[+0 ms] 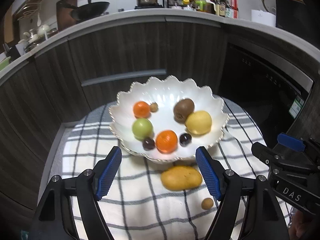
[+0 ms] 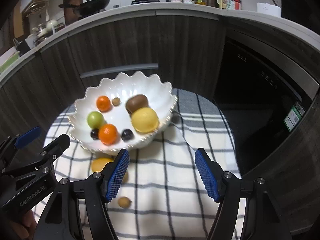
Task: Organize fruits
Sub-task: 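Pull both tools back toward the mango and nut on the cloth, then grasp the yellow mango with the left tool while the right tool grasps the small tan nut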
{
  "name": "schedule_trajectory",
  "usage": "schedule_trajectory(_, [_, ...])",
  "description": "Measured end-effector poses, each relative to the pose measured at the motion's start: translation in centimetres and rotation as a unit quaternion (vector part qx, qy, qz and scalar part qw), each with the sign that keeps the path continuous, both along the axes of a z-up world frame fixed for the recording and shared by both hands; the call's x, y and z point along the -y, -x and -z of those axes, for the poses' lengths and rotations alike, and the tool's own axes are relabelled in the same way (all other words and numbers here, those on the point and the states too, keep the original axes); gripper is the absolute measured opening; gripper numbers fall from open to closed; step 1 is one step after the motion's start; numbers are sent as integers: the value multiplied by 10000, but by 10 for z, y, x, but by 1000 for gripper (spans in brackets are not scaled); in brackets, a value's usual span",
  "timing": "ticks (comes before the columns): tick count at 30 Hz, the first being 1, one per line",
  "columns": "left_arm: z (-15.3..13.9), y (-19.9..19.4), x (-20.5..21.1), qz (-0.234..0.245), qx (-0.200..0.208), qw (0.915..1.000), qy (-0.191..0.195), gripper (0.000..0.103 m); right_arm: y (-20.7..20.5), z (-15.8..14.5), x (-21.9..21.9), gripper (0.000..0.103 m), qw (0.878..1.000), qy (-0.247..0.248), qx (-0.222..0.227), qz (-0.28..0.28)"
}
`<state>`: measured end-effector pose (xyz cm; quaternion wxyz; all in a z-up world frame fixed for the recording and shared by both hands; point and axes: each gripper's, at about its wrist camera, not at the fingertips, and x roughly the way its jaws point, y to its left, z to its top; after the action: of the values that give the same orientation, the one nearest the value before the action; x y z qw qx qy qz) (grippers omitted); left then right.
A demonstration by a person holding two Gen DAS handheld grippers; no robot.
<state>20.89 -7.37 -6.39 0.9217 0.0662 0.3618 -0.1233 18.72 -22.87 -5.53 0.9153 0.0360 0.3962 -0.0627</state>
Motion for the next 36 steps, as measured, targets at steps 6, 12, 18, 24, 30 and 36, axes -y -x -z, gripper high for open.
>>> schedule_trajectory(6, [25, 1, 16, 226, -167, 9995, -124, 78, 8, 22, 20, 69, 9995, -35, -160, 282])
schedule_trajectory(12, [50, -4, 25, 430, -376, 9982, -167, 80, 12, 46, 31, 72, 9980, 5, -261, 569])
schedule_trajectory(18, [71, -9, 36, 635, -556, 9962, -213, 82, 14, 64, 38, 79, 9967, -34, -354, 726])
schedule_trajectory(24, [87, -15, 43, 763, -670, 9945, -274, 82, 11, 76, 45, 79, 9955, -117, -444, 826])
schedule_trajectory(30, [92, -22, 45, 745, -584, 9950, -303, 82, 8, 85, 44, 79, 9953, -151, -547, 789])
schedule_trajectory(36, [100, -24, 40, 675, -686, 9949, -287, 82, 3, 91, 41, 79, 9948, -192, -652, 752])
